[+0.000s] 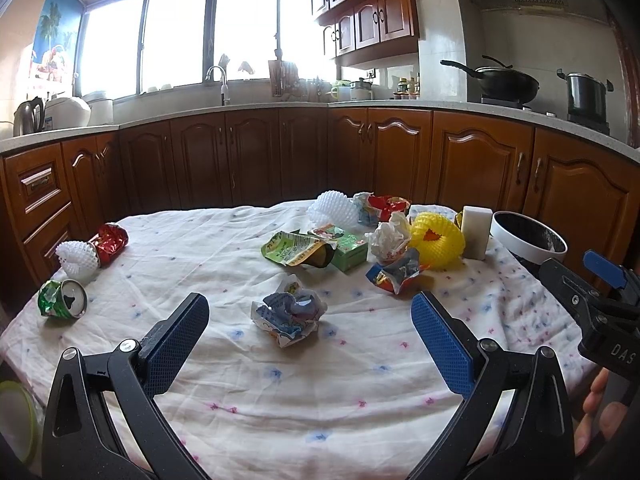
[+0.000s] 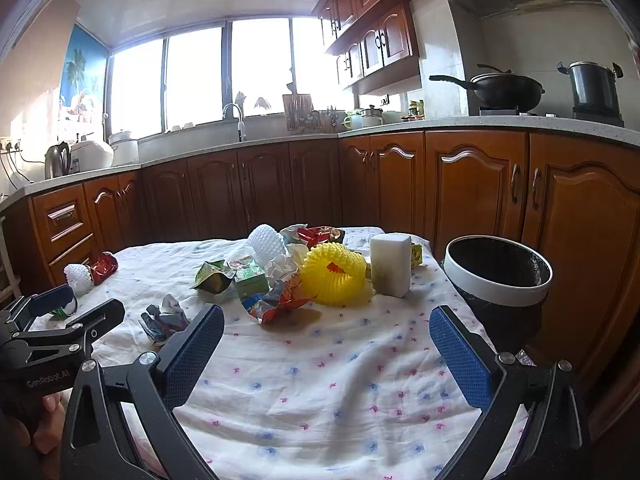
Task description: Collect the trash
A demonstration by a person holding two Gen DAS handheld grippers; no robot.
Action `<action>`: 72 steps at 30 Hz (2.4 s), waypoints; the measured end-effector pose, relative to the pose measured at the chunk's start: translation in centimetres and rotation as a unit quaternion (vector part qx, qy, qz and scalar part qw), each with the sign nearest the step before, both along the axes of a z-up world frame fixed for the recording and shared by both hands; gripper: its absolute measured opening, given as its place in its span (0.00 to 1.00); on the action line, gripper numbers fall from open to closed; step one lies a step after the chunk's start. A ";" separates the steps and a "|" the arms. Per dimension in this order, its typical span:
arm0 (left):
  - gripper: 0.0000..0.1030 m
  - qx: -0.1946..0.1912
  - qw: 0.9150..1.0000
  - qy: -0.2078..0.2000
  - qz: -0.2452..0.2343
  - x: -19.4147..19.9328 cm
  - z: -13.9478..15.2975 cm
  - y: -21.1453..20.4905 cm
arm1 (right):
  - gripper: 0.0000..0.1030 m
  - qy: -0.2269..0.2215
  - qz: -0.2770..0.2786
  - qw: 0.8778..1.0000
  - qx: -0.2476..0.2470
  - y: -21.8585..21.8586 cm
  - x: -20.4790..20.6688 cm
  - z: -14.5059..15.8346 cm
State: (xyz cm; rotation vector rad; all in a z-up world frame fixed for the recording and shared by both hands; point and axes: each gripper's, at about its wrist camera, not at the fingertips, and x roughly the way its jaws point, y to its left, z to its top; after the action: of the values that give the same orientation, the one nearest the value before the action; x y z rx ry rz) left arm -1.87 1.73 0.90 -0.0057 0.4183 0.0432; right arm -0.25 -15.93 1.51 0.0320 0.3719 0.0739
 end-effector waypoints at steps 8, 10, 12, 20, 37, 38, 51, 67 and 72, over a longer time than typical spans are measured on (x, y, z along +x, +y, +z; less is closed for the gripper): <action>1.00 0.000 1.000 0.000 -0.001 0.0 0.1 0.0 | 1.00 0.000 -0.001 1.000 0.001 0.0 0.0 0.0; 1.00 0.000 1.000 0.001 -0.001 -0.1 0.1 0.0 | 1.00 -0.001 0.000 1.000 0.001 0.0 0.0 0.0; 1.00 0.000 1.000 0.001 -0.002 -0.1 0.1 0.0 | 1.00 0.000 -0.001 1.000 0.000 0.0 0.0 -0.1; 1.00 0.000 1.000 0.001 -0.001 -0.1 0.1 0.0 | 1.00 0.000 0.000 1.000 0.001 0.0 0.0 -0.1; 1.00 -0.013 1.000 0.028 -0.003 1.2 -0.8 0.5 | 1.00 0.040 0.017 0.999 0.024 -0.3 1.9 -0.8; 1.00 -0.015 0.999 0.033 -0.002 1.5 -0.9 0.7 | 1.00 0.046 0.021 0.998 0.029 -0.3 2.3 -0.8; 1.00 -0.062 0.990 0.126 -0.008 6.9 -3.1 4.4 | 0.95 0.148 0.081 0.981 0.098 1.7 9.5 -2.5; 0.68 -0.070 0.977 0.199 -0.031 12.4 -5.5 4.3 | 0.16 0.276 0.066 0.949 0.136 1.8 18.5 -8.1; 0.40 -0.080 0.974 0.209 -0.039 13.0 -5.9 4.4 | 0.04 0.258 0.078 0.953 0.136 1.5 17.7 -7.6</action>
State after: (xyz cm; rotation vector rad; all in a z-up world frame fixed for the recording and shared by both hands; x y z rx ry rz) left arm 11.11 6.10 -5.04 -0.1414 0.8415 -0.0686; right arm 17.48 -14.44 -6.08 0.2988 0.8870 0.2756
